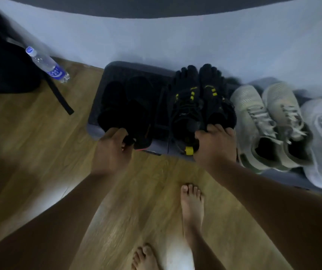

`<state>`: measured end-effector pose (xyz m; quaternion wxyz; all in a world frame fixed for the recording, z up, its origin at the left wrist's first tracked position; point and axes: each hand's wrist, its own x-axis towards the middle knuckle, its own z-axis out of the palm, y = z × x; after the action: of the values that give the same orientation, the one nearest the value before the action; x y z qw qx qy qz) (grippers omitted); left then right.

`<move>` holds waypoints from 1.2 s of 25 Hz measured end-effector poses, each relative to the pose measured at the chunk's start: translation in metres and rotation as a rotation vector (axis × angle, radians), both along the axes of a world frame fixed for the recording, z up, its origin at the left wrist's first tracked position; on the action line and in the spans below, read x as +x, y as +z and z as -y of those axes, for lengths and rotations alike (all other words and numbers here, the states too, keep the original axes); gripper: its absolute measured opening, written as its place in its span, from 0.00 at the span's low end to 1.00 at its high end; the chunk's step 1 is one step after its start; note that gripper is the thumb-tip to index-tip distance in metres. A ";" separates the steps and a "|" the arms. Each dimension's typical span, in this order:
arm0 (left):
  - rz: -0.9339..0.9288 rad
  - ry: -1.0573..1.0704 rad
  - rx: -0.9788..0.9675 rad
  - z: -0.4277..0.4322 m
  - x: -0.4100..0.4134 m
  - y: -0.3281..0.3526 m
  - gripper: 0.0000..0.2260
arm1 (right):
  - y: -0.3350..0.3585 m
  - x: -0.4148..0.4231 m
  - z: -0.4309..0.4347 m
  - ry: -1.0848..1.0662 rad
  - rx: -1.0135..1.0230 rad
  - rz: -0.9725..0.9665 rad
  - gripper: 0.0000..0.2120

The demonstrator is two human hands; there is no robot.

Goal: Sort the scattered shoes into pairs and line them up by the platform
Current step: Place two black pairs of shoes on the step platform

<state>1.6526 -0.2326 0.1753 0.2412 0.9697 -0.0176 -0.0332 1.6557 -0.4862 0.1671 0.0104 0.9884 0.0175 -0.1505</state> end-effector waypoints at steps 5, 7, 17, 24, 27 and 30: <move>-0.285 -0.162 0.273 0.045 0.050 -0.058 0.07 | -0.054 0.039 0.005 0.051 -0.039 -0.212 0.12; -0.342 -0.139 0.344 0.051 0.058 -0.059 0.06 | -0.055 0.045 0.006 0.075 -0.018 -0.231 0.12; -0.663 -0.154 0.431 0.064 0.079 -0.062 0.13 | -0.069 0.072 0.000 0.140 -0.061 -0.418 0.08; -0.444 0.018 0.165 0.048 0.039 -0.042 0.27 | -0.056 0.069 0.002 0.132 -0.033 -0.460 0.10; -0.312 0.054 0.034 0.021 -0.009 -0.024 0.33 | -0.044 0.064 0.004 0.088 -0.017 -0.567 0.12; -0.348 0.127 -0.002 -0.005 -0.066 -0.014 0.35 | -0.029 0.058 -0.003 0.031 -0.100 -0.534 0.20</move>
<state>1.5866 -0.2279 0.1618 0.2432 0.9482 0.0855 -0.1854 1.7140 -0.4829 0.1383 0.0564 0.9117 0.0272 -0.4061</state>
